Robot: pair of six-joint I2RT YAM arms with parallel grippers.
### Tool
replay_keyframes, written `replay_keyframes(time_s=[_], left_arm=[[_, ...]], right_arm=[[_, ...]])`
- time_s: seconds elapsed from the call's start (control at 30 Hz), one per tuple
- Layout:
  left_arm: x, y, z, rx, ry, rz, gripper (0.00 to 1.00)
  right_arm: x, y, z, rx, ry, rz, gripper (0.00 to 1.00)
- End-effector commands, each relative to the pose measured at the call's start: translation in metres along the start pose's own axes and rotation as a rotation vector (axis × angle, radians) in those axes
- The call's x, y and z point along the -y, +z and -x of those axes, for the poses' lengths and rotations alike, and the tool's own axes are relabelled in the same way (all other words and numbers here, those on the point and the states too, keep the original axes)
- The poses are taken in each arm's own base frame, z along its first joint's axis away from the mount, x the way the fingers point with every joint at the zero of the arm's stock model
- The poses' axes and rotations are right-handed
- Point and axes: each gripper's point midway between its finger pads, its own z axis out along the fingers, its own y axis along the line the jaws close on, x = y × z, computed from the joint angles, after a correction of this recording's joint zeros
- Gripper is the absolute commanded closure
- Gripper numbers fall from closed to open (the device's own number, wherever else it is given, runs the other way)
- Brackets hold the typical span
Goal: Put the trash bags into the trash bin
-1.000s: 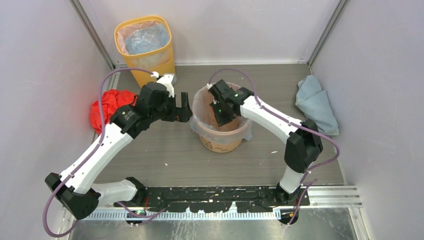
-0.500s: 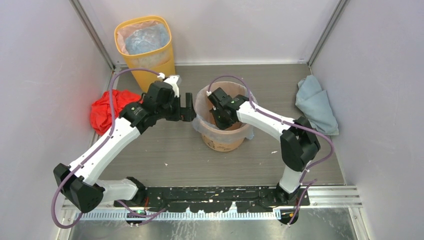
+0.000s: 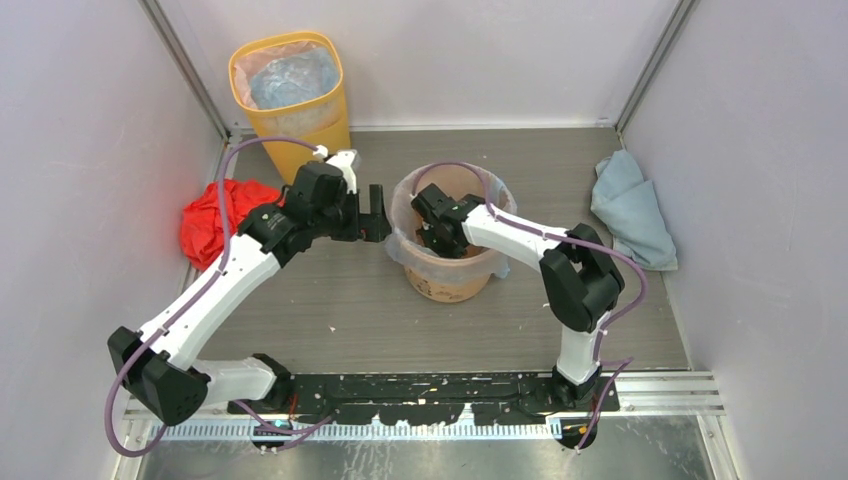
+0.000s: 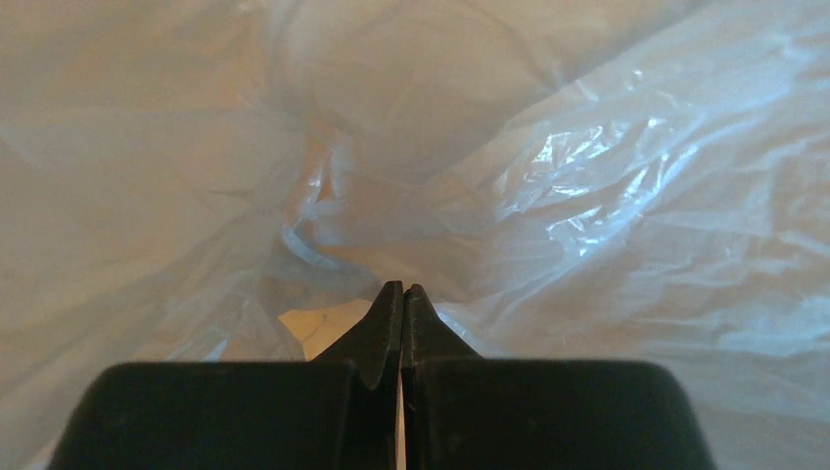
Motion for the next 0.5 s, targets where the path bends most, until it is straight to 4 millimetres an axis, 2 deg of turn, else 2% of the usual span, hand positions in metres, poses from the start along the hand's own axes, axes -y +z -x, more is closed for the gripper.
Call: replay_keyframes(time_s=[0.0, 0.17, 0.4, 0.47], left_arm=[[0.006, -0.014, 0.017, 0.079, -0.01, -0.037, 0.0], [0.001, -0.007, 0.013, 0.067, -0.016, -0.026, 0.0], [-0.009, 0.003, 0.0, 0.038, -0.032, -0.002, 0.0], [-0.005, 0.004, -0.005, 0.026, -0.038, -0.034, 0.0]], right_arm=[[-0.005, 0.008, 0.001, 0.001, 0.014, 0.023, 0.99], [-0.016, 0.019, -0.006, -0.024, 0.023, 0.086, 0.99], [-0.018, 0.024, -0.013, -0.047, 0.029, 0.099, 0.99], [-0.018, 0.026, -0.016, -0.057, 0.03, 0.099, 0.99]])
